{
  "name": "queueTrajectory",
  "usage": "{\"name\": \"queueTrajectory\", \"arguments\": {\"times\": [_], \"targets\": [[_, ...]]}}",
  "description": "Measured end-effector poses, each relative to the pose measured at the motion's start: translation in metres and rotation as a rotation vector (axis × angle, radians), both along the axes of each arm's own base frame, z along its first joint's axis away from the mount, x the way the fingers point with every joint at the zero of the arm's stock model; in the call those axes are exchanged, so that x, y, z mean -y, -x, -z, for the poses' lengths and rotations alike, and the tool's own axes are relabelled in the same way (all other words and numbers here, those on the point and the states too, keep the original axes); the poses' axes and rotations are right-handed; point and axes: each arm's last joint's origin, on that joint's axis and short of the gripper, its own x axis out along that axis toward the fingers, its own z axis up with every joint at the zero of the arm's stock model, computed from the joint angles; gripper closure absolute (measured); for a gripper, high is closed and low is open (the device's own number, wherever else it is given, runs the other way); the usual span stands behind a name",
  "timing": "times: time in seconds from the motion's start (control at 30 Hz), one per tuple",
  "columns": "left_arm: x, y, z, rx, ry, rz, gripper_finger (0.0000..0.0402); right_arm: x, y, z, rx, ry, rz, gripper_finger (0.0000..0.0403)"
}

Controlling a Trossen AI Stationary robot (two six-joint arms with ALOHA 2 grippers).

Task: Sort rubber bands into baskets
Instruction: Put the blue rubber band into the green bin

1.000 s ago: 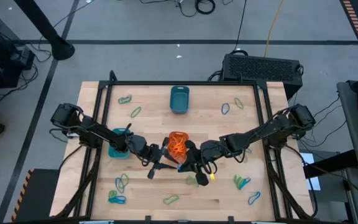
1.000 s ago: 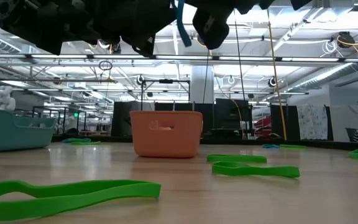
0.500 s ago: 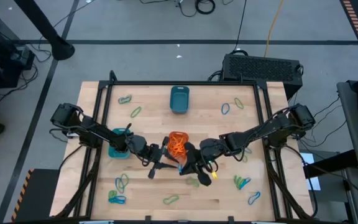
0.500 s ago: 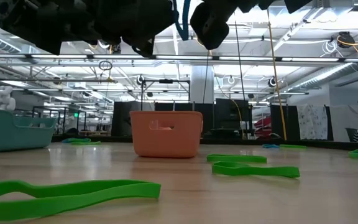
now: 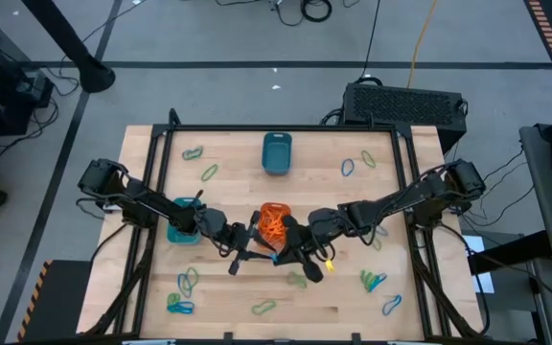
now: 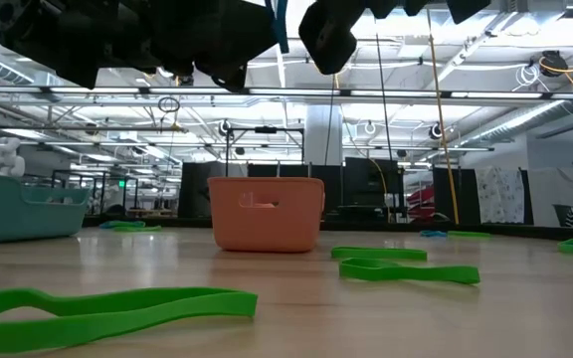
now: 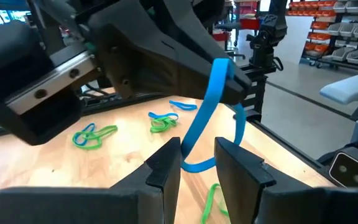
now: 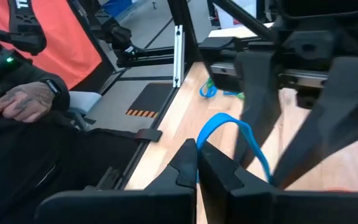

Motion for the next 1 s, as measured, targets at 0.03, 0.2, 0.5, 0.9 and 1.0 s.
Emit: {"name": "queueTrajectory", "arguments": {"times": [0.03, 0.2, 0.5, 0.9, 1.0], "targets": [[0.000, 0.000, 0.000, 0.000, 0.000, 0.000, 0.0295, 0.001, 0.000, 0.000, 0.002, -0.001, 0.003, 0.0403], [0.000, 0.000, 0.000, 0.001, 0.000, 0.000, 0.0298, 0.005, -0.002, 0.000, 0.005, -0.001, 0.015, 0.0403], [-0.001, 0.000, 0.000, 0.004, -0.008, -0.029, 0.0393, 0.005, -0.001, 0.000, 0.011, 0.011, 0.012, 0.0402], [-0.005, 0.000, 0.010, -0.095, -0.049, -0.176, 0.0399, 0.030, -0.001, 0.011, -0.147, 0.010, 0.096, 0.0297], [-0.015, 0.001, 0.020, -0.193, -0.091, -0.367, 0.0400, 0.037, 0.006, 0.022, -0.267, 0.072, 0.097, 0.0273]]}}
